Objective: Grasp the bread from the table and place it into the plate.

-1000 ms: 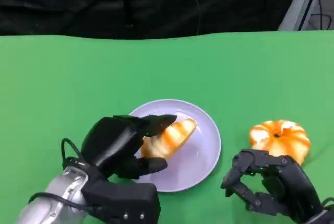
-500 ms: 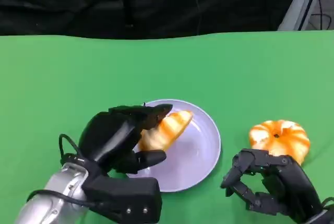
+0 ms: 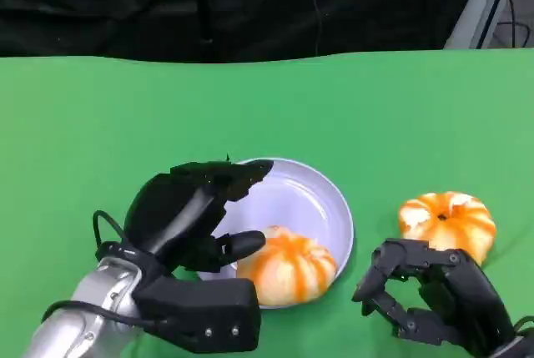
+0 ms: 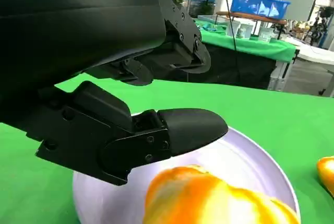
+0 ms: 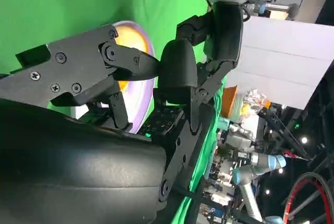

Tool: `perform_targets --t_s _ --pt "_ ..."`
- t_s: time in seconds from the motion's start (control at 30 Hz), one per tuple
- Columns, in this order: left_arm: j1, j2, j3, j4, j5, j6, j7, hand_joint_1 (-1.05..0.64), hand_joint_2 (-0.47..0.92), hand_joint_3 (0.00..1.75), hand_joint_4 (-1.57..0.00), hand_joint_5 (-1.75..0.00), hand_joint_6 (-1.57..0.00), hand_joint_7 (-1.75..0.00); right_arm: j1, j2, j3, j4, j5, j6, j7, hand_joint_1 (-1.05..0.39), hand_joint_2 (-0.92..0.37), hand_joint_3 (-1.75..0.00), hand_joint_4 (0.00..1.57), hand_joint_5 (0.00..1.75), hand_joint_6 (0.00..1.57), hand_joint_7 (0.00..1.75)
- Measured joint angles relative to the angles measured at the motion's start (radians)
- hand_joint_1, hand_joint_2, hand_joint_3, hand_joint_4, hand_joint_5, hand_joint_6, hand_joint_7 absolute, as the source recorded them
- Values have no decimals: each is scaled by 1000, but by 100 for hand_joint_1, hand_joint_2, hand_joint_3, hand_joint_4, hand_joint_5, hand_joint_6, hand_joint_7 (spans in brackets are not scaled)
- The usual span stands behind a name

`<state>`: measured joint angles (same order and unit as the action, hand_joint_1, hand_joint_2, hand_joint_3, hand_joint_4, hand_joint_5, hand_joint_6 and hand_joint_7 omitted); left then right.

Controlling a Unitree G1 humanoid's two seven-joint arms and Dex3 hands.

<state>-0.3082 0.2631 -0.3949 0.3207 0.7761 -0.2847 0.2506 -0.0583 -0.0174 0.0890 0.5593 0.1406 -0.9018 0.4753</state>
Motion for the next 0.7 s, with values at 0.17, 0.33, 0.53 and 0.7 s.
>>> perform_targets --t_s 0.17,0.33,0.53,0.7 --pt "0 0 0 1 0 7 0 -97 92 93 -45 0 -48 -1 0 0 0 0 0 0 0 -11 -72 -73 74 156 82 116" --pt "3 0 3 1 -5 5 1 -95 92 93 -45 0 -46 0 1 0 1 -1 0 0 0 -9 -71 -76 74 156 81 117" --pt "39 2 58 -3 -98 -56 15 -90 92 88 -46 -1 -45 0 10 1 3 -5 -2 0 0 -9 -71 -78 73 157 80 119" --pt "56 2 89 -8 -134 -88 19 -86 92 86 -50 -2 -45 0 13 2 4 -6 -2 0 1 -9 -71 -77 73 157 80 120"
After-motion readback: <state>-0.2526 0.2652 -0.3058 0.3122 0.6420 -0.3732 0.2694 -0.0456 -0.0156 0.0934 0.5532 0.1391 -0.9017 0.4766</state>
